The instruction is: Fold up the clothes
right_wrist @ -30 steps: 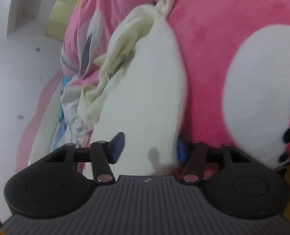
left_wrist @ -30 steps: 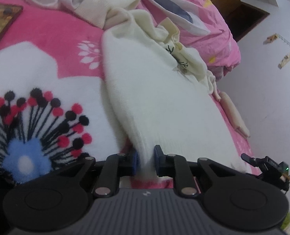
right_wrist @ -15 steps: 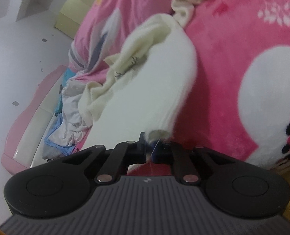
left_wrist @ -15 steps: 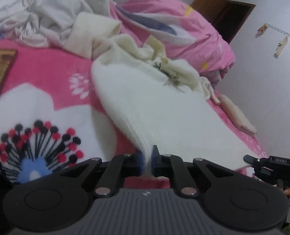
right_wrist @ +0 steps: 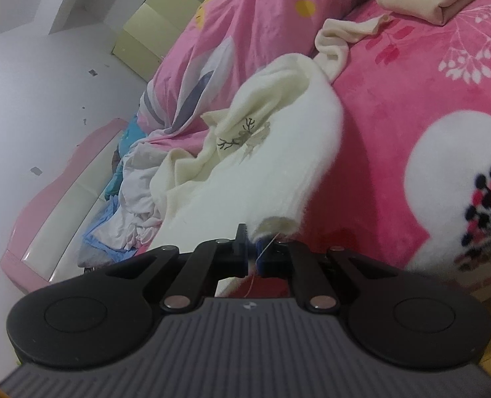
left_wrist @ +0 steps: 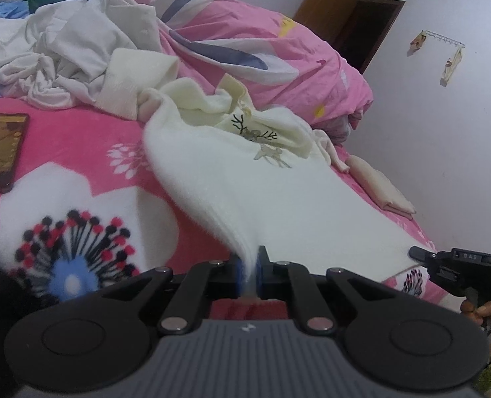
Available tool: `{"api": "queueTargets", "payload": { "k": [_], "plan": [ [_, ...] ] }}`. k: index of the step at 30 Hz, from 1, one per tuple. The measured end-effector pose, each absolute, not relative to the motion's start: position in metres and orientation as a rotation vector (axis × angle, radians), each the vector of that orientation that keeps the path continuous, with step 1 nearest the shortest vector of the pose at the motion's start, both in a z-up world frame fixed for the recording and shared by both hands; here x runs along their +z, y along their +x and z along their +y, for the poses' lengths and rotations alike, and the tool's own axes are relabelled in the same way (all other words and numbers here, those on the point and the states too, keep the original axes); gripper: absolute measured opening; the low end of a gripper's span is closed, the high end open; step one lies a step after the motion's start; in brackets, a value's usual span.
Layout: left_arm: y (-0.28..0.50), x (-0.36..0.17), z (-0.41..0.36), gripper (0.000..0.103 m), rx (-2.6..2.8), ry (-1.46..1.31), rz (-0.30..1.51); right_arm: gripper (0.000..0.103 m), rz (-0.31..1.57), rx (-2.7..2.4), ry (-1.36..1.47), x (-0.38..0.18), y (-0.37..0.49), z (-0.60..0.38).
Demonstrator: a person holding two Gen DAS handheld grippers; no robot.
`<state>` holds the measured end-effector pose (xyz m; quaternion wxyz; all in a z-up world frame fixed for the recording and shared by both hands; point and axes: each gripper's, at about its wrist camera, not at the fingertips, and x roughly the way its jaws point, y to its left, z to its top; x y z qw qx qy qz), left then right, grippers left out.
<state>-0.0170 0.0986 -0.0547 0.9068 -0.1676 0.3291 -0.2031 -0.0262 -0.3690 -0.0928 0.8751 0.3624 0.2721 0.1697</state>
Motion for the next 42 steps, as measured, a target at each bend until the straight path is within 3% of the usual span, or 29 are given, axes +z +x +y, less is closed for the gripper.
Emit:
{"api": "queueTargets", "payload": {
  "k": [19, 21, 23, 25, 27, 28, 36, 42],
  "plan": [
    [-0.024, -0.088, 0.109, 0.009, -0.408, -0.308, 0.845, 0.003, 0.682, 0.286, 0.833, -0.126, -0.053, -0.369],
    [-0.020, -0.093, 0.108, 0.015, -0.397, -0.303, 0.880, 0.006, 0.718, 0.267, 0.817, -0.127, -0.052, -0.368],
    [-0.017, -0.097, 0.110, 0.029, -0.377, -0.301, 0.914, 0.007, 0.756, 0.228, 0.767, -0.124, -0.053, -0.364],
    [-0.018, -0.097, 0.115, 0.033, -0.367, -0.311, 0.912, 0.011, 0.780, 0.205, 0.734, -0.120, -0.057, -0.362],
    [-0.021, -0.093, 0.120, 0.042, -0.356, -0.312, 0.900, 0.023, 0.781, 0.170, 0.716, -0.114, -0.066, -0.366],
    [-0.023, -0.090, 0.123, 0.044, -0.345, -0.312, 0.888, 0.024, 0.778, 0.148, 0.701, -0.110, -0.071, -0.370],
    [-0.021, -0.052, 0.129, 0.044, -0.350, -0.246, 0.733, 0.024, 0.640, 0.058, 0.523, -0.063, -0.086, -0.375],
    [0.000, -0.057, 0.103, 0.044, -0.437, -0.213, 0.729, 0.022, 0.705, 0.159, 0.422, -0.081, -0.033, -0.343]
  ]
}}
